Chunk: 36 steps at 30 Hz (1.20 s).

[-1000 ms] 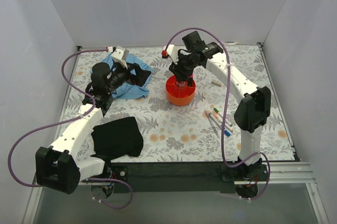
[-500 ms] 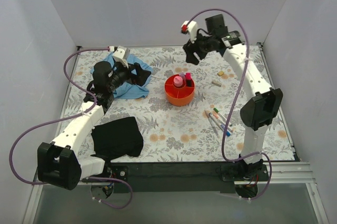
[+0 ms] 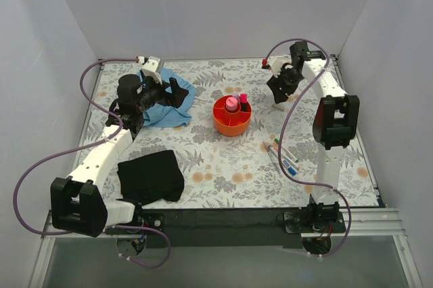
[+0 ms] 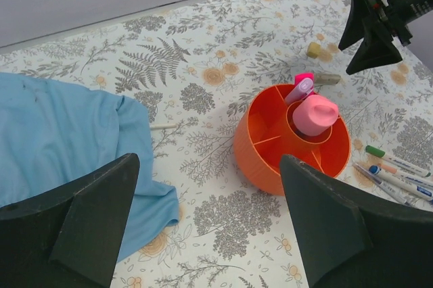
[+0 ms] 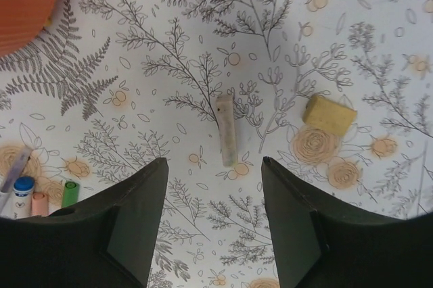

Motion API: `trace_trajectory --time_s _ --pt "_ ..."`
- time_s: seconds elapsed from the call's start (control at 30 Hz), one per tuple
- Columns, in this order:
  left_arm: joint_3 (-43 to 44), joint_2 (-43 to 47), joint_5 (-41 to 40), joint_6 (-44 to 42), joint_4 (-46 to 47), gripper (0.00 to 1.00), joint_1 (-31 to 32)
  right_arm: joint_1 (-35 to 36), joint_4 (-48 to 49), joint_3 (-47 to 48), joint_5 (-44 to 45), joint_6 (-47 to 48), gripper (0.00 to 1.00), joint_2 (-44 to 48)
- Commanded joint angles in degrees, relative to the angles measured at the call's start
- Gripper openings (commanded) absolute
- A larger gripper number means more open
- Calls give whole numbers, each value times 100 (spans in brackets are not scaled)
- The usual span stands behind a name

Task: Sort the stationery into containers
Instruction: Place the stationery in the storage box, then pick up the stationery from the center of the board.

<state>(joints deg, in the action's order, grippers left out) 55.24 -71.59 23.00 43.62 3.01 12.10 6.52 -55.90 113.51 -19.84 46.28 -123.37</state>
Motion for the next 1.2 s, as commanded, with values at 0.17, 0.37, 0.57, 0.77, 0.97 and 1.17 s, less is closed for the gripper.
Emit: trace_trajectory --time_s 0.17,0.37,0.57,0.77,0.97,1.17 --pt "285 -294 20 -99 -90 86 -32 -2 -290 338 278 873 62 -336" --pt "364 -452 55 -72 -90 85 -23 -2 -255 294 349 979 59 -556" --pt "391 -557 37 -81 -90 85 -32 7 -229 136 322 1067 57 -644" --pt "399 -619 38 -46 -116 85 -23 42 -149 119 305 1102 56 -811" --pt "382 -663 46 -64 -134 86 -32 165 123 -224 498 1234 49 -855" --pt "443 -672 90 -64 -134 85 -23 235 237 -356 621 1173 4 -733"
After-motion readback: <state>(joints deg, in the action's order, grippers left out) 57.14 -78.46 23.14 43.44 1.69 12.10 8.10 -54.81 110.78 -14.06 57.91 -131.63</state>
